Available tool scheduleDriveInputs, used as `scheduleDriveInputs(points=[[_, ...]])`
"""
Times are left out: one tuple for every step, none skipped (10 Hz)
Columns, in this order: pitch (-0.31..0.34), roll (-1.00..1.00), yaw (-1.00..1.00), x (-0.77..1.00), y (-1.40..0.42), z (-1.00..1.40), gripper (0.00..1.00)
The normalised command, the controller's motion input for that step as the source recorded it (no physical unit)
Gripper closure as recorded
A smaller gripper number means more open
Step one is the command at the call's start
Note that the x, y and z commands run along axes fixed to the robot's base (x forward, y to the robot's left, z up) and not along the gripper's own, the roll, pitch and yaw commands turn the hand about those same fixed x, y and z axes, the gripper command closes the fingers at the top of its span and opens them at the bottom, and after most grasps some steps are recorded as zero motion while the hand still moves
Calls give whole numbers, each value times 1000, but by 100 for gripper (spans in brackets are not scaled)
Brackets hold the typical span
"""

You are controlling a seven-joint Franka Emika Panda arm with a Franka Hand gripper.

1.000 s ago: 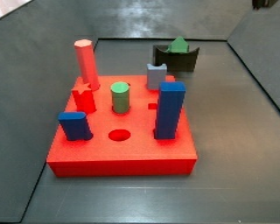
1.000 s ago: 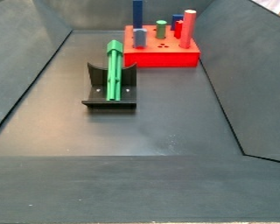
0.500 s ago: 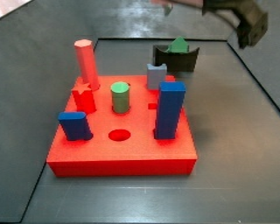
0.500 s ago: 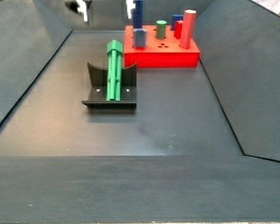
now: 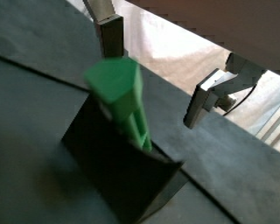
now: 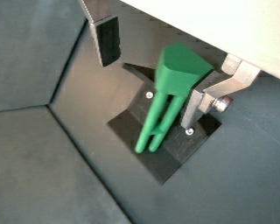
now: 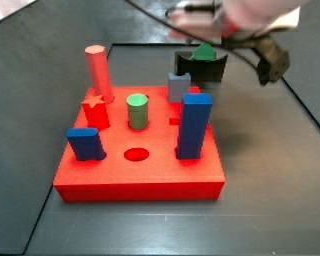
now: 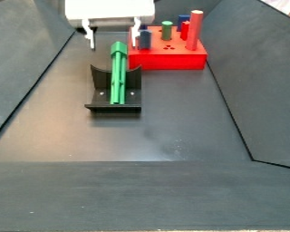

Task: Pick up the 3 prong object. Move up. Place the 3 prong object on the fixture. Regrasp the 3 prong object. Move to above the board. Insert the 3 prong object.
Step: Regrasp the 3 prong object.

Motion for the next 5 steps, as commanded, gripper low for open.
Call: scheduleDriveInputs(points=[[18, 47, -71, 59, 21, -863, 0], [40, 49, -41, 62, 11, -646, 0], [52, 51, -19, 70, -1, -485, 0], [62, 57, 2, 75, -1, -336, 0], [66, 63, 22, 84, -5, -194, 0]])
